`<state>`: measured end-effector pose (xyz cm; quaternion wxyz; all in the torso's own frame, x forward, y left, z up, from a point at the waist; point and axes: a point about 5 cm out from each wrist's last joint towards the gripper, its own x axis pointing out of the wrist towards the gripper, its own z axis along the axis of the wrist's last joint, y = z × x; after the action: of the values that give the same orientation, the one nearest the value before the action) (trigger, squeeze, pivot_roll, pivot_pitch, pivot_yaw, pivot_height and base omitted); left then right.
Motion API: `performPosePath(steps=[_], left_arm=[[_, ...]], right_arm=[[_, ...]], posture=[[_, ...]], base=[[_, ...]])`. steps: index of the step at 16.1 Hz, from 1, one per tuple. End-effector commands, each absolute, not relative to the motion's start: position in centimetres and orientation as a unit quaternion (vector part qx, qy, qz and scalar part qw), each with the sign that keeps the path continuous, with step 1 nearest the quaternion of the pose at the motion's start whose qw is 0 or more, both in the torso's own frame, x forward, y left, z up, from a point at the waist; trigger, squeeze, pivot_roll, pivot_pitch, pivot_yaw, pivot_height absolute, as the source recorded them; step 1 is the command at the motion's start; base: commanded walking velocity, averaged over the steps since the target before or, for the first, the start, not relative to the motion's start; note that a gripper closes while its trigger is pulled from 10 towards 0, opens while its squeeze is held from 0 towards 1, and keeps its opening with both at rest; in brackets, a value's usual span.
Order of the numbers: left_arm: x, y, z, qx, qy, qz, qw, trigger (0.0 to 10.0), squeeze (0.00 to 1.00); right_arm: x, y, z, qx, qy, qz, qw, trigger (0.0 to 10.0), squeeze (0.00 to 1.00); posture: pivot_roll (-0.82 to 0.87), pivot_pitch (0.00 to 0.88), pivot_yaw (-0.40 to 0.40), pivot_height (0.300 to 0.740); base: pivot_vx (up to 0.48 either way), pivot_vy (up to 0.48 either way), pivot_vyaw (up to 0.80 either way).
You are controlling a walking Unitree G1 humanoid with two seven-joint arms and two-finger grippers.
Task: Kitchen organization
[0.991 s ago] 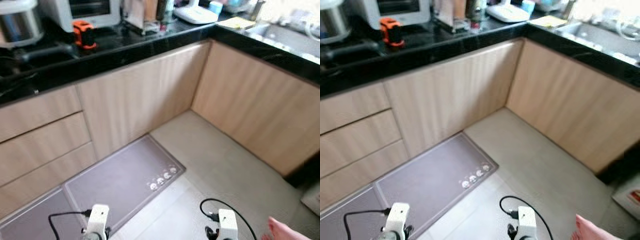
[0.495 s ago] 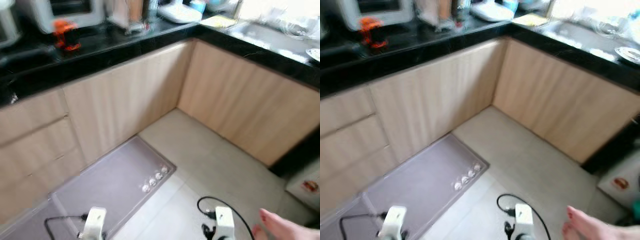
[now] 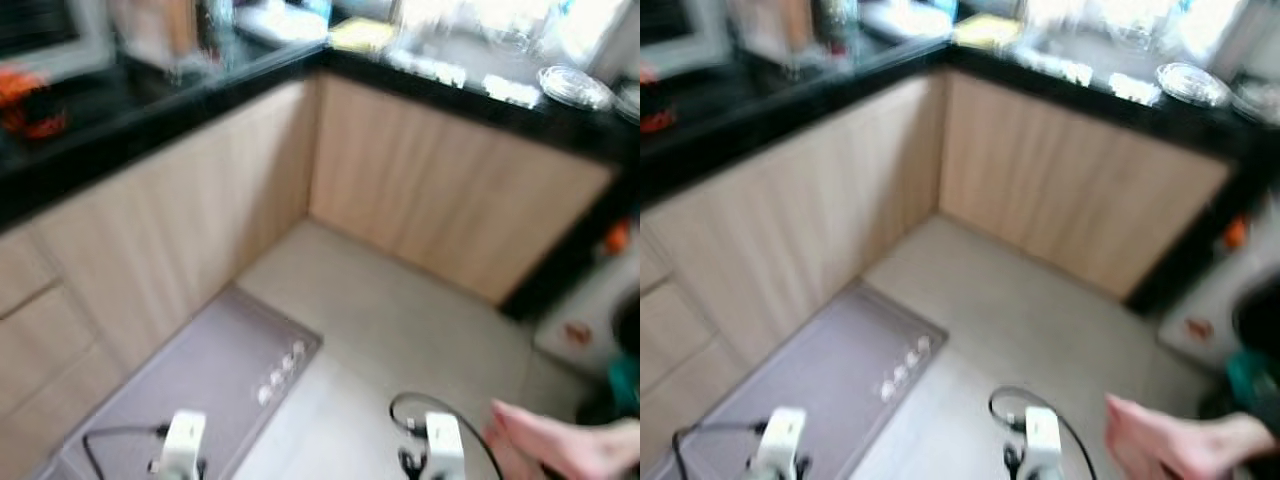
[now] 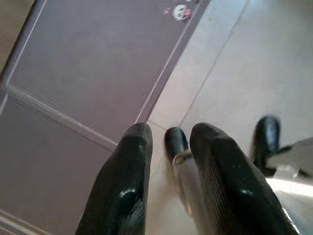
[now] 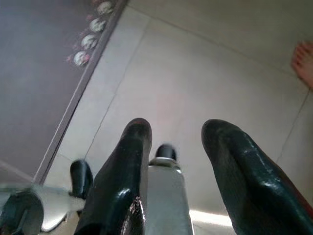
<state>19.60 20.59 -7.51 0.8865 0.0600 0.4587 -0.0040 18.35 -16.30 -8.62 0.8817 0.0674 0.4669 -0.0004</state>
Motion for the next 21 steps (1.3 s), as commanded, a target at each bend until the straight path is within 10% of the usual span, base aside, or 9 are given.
performPosePath(steps=[1,21], left_arm=[[19.84,19.35,-7.60,0.057,0.460,-0.020,0.886,10.0,0.00],[19.99,19.39,-7.49,0.053,0.453,-0.016,0.890,10.0,0.00]], right_arm=[[18.06,-17.60,-8.66,0.059,0.469,-0.017,0.881,10.0,0.00],[18.01,-17.86,-8.63,0.060,0.458,-0.044,0.886,10.0,0.00]], posture=[[0.03,0.077,-0.093,0.740],[0.02,0.086,-0.094,0.740]], base=[[0.300,0.000,-0.57],[0.060,0.000,-0.17]])
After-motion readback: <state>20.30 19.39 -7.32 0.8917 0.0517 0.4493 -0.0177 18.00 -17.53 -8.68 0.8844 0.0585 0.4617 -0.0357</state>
